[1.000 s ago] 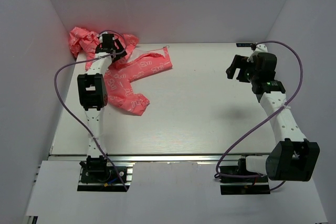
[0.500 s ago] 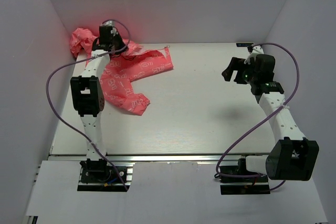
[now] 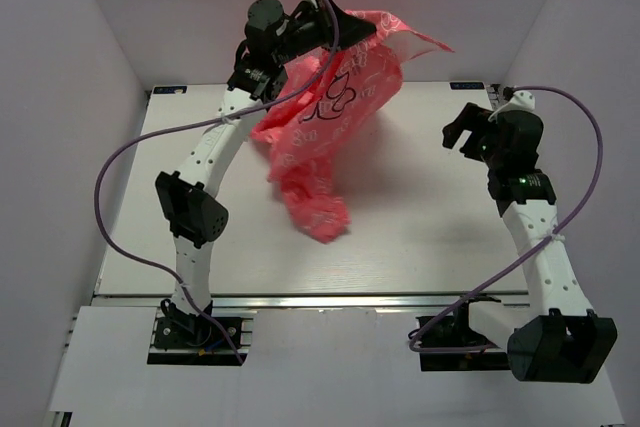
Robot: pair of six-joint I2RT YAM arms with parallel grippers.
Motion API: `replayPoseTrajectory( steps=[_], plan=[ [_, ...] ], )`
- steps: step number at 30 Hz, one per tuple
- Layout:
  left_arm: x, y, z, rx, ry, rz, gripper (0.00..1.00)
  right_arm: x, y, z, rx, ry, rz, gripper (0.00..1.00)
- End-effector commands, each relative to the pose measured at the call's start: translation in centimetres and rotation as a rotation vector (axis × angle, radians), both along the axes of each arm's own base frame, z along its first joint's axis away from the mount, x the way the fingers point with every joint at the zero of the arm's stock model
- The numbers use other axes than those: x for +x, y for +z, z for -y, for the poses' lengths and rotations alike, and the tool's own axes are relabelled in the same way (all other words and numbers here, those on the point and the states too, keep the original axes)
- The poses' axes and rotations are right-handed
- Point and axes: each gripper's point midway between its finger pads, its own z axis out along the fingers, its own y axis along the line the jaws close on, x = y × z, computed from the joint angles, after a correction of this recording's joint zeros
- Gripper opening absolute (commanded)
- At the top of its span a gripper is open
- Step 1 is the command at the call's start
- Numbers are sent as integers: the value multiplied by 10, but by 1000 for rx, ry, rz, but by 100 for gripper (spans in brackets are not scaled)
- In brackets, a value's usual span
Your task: Zip up the jacket
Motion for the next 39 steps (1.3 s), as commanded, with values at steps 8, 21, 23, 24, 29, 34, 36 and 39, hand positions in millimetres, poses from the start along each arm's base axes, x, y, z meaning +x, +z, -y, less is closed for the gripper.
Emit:
replayPoseTrajectory(
  steps=[8, 21, 23, 24, 29, 34, 36, 39],
  plan=[
    [-79, -57, -156, 171, 539, -98, 0, -34, 27, 24, 10, -158, 12, 89],
    [-290, -318, -208, 601, 232, -824, 86, -15, -22, -41, 22, 97, -139, 89],
    [-284, -307, -221, 621, 323, -796, 98, -9, -37, -57, -19, 97, -181, 89],
    [-273, -283, -224, 600, 363, -731, 98, -7, -43, -61, -15, 92, -204, 89],
    [-209, -231, -238, 557, 613, -573, 98, 10, -75, -64, -31, 49, -313, 89],
    [-121, -219, -209, 642, 645, -513, 98, 49, -70, -55, -178, 50, -260, 89],
    [-92, -219, -197, 681, 635, -478, 98, 70, -77, -60, -221, 94, -237, 89],
    [-39, -230, -165, 710, 572, -424, 98, 91, -92, -80, -212, 194, -255, 89]
  ],
)
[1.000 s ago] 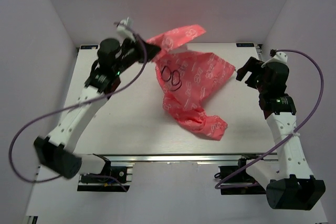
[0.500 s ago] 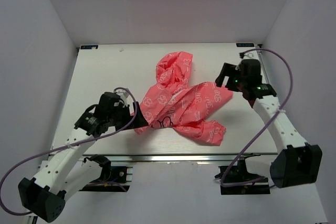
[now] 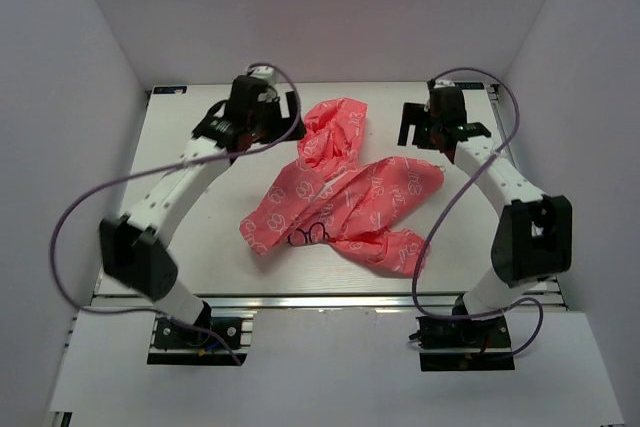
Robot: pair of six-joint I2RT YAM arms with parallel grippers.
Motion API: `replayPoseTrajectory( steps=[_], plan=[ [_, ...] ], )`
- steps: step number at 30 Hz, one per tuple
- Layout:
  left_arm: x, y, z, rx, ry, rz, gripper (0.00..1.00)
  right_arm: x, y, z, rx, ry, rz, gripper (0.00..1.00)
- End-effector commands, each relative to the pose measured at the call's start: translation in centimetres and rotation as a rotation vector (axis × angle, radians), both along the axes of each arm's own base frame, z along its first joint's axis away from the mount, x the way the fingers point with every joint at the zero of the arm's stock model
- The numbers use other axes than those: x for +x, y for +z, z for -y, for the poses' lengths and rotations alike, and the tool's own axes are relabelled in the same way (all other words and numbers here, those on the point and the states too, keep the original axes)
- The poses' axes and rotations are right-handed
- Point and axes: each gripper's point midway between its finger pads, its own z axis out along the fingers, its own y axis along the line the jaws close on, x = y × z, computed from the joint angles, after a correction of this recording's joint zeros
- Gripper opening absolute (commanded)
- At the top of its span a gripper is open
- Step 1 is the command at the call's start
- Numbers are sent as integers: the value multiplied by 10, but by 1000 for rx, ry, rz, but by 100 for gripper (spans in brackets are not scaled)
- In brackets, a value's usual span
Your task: Zip up the jacket
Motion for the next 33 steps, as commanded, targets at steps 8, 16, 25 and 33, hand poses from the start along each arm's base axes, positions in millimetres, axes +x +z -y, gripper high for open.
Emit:
replayPoseTrajectory(
  steps=[8, 16, 25, 33],
  plan=[
    [114, -33, 87, -2, -246, 29, 98, 55, -56, -64, 100, 313, -93, 87],
    [120, -68, 104, -54, -280, -16, 98, -32, -70, -113, 170, 528, -200, 26],
    [93, -62, 103, -79, -344, -31, 98, -189, -85, -124, 162, 588, -230, 32],
    [37, -56, 130, -135, -530, -31, 98, -189, -77, -112, 115, 524, -173, 54]
  ],
)
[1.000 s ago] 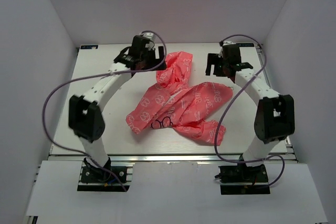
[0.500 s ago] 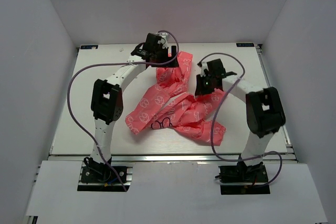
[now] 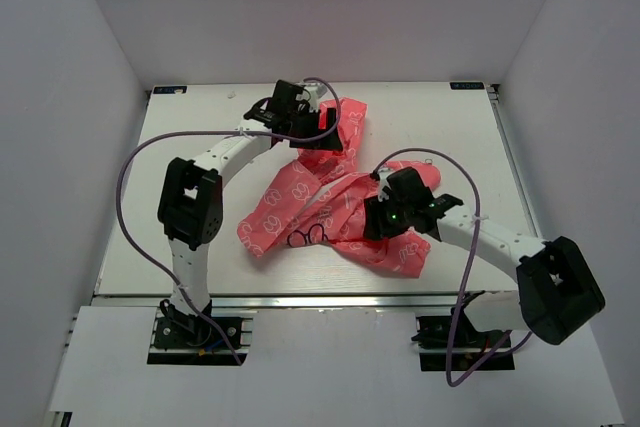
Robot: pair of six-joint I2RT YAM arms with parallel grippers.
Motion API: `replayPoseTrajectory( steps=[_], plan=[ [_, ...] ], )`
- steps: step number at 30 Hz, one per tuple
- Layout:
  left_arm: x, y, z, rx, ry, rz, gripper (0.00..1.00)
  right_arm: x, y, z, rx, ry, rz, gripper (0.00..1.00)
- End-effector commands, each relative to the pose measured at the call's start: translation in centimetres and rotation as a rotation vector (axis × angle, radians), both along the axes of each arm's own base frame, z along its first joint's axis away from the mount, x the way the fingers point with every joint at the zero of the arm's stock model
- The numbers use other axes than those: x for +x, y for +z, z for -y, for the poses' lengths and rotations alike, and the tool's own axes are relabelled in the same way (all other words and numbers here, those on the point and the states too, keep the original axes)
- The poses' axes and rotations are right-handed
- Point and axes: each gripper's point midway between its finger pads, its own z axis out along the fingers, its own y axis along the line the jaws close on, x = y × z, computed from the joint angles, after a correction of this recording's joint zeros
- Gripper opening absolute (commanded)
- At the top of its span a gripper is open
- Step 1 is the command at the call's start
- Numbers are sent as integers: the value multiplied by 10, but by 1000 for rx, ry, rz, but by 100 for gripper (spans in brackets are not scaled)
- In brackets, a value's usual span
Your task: Zip up the jacket
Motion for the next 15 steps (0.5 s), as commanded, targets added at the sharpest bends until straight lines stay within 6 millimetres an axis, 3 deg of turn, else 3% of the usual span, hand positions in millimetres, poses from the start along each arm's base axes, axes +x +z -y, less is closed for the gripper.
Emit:
replayPoseTrajectory(
  steps=[1, 2, 3, 4, 6, 7, 9, 11, 12, 14, 15],
  plan=[
    [-22, 63, 33, -96, -134, 140, 98, 23, 32, 3, 28, -87, 138, 61],
    [-28, 63, 43, -88, -152, 147, 98, 26, 38, 4, 30, -100, 159, 68],
    [-26, 68, 48, -84, -160, 164, 98, 28, 49, 5, 42, -119, 179, 82],
    [-27, 56, 52, -59, -158, 144, 98, 31, 56, 8, 37, -136, 190, 88],
    [-27, 55, 63, -32, -168, 151, 98, 32, 66, 9, 45, -149, 201, 89],
    [-24, 35, 62, 28, -141, 123, 98, 33, 74, 9, 53, -155, 209, 89],
    [-17, 26, 59, 84, -109, 115, 98, 34, 82, 16, 37, -197, 220, 89],
    [-5, 3, 50, 165, -34, 96, 98, 39, 93, 23, 35, -238, 255, 89],
    [-4, -3, 45, 193, -17, 87, 93, 41, 99, 25, 41, -252, 270, 89],
    [3, -14, 35, 248, 42, 84, 75, 48, 111, 30, 41, -287, 310, 89],
    [4, -16, 32, 264, 53, 83, 56, 51, 116, 31, 42, -299, 328, 89]
  ],
)
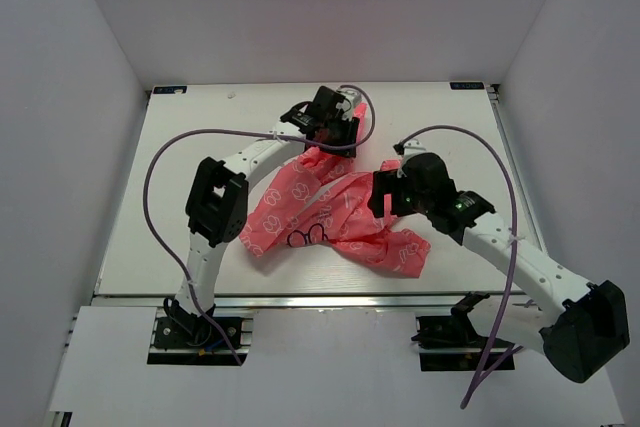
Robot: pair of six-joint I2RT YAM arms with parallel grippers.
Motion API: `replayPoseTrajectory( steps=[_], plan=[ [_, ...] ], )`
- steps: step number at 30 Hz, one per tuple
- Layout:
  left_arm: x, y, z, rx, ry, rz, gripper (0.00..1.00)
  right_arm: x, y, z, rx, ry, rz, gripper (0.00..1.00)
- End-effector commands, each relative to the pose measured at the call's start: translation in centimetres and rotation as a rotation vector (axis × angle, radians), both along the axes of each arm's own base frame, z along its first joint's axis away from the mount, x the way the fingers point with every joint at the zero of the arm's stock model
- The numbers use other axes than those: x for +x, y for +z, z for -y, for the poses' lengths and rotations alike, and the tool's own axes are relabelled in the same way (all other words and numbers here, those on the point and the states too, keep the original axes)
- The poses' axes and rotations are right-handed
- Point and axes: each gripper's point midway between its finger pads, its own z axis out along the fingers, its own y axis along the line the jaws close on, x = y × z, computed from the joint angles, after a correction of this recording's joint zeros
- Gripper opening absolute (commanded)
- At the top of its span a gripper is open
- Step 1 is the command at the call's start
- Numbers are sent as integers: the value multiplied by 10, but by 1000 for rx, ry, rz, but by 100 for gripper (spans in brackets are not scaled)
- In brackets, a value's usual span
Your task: Zip up the jacket
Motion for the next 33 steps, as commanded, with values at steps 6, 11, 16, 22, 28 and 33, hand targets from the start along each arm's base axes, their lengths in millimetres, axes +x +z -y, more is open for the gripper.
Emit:
replayPoseTrajectory(
  steps=[6, 11, 16, 22, 28, 33],
  plan=[
    [8, -14, -58, 176, 203, 32, 0, 45, 57, 6, -5, -82, 190, 89],
    [-9, -11, -104, 209, 371, 53, 0, 95, 48, -5, -54, -87, 152, 89],
    [-18, 3, -169, 160, 583, 49, 0, 130, 47, -50, -10, 243, 74, 89],
    [-29, 2, -216, 95, 653, 15, 0, 111, 31, -84, -83, 818, 384, 89],
    [-27, 3, -223, 108, 656, 14, 0, 119, 26, -109, -158, 1022, 469, 89],
    [-23, 2, -225, 108, 659, 7, 0, 121, -4, -139, -219, 1144, 432, 89]
  ],
)
